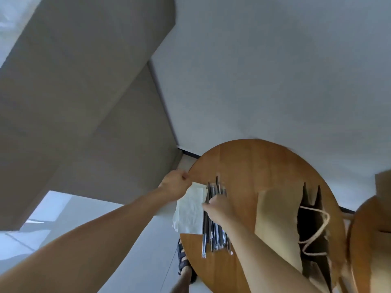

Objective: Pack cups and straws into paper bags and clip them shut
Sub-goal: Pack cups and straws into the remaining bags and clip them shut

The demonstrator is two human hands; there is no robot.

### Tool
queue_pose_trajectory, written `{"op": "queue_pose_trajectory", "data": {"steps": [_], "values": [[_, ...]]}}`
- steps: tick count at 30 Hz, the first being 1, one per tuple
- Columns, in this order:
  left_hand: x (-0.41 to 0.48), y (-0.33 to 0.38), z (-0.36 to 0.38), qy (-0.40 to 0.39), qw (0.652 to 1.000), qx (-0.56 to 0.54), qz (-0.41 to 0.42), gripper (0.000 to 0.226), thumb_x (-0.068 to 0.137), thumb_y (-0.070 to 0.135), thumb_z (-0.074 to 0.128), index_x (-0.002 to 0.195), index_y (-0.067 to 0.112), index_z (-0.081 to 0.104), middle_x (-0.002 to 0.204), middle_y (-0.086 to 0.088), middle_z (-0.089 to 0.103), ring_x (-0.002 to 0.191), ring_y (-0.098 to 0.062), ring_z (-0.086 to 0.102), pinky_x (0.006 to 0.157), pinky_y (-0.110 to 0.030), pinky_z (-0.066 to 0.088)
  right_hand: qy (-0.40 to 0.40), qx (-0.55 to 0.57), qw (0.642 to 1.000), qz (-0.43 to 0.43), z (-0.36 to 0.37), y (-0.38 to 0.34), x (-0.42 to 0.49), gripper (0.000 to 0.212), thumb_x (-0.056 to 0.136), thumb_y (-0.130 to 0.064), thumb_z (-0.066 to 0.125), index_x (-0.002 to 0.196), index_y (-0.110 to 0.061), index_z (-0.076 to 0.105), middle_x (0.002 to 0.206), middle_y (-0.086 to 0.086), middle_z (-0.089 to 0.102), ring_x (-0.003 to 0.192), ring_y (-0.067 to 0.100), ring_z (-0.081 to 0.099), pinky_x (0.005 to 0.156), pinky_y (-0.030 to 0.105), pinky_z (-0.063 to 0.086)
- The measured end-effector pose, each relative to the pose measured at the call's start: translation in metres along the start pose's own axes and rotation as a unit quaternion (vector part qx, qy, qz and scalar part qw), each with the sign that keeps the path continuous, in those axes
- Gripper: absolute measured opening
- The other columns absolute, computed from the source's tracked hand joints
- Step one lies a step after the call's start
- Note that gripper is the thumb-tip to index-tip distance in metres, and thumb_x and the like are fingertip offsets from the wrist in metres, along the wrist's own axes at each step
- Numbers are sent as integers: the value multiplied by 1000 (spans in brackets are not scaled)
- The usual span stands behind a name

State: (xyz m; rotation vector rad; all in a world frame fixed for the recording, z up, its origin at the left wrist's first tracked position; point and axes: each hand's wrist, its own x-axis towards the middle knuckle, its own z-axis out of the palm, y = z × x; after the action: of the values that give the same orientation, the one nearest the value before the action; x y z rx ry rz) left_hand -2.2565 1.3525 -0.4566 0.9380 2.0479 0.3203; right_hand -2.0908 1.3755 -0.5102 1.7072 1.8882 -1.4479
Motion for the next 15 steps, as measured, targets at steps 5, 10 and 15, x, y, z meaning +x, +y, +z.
{"op": "queue_pose_trajectory", "data": {"steps": [5,10,15], "values": [[22,-34,15,-14,997,-52,-52,25,94,20,51,117,22,62,103,9,59,76,-3,54,46,-11,38,27,-25,997,61,56,23,37,42,88,-42,67,70,-17,38,58,-6,38,46,8,37,41,23,27],[34,-54,24,-30,994,-68,-75,23,96,19,52,117,21,61,94,13,54,71,-3,51,41,-5,36,49,-37,994,92,81,29,48,38,82,-44,73,81,-15,47,69,-4,53,56,10,52,41,23,30],[35,-65,24,-34,991,-95,-90,26,95,20,56,120,20,61,104,8,59,81,-6,55,58,-14,40,46,-83,992,85,85,34,45,35,86,-20,65,65,-17,37,52,-6,34,38,9,34,34,18,19]]}}
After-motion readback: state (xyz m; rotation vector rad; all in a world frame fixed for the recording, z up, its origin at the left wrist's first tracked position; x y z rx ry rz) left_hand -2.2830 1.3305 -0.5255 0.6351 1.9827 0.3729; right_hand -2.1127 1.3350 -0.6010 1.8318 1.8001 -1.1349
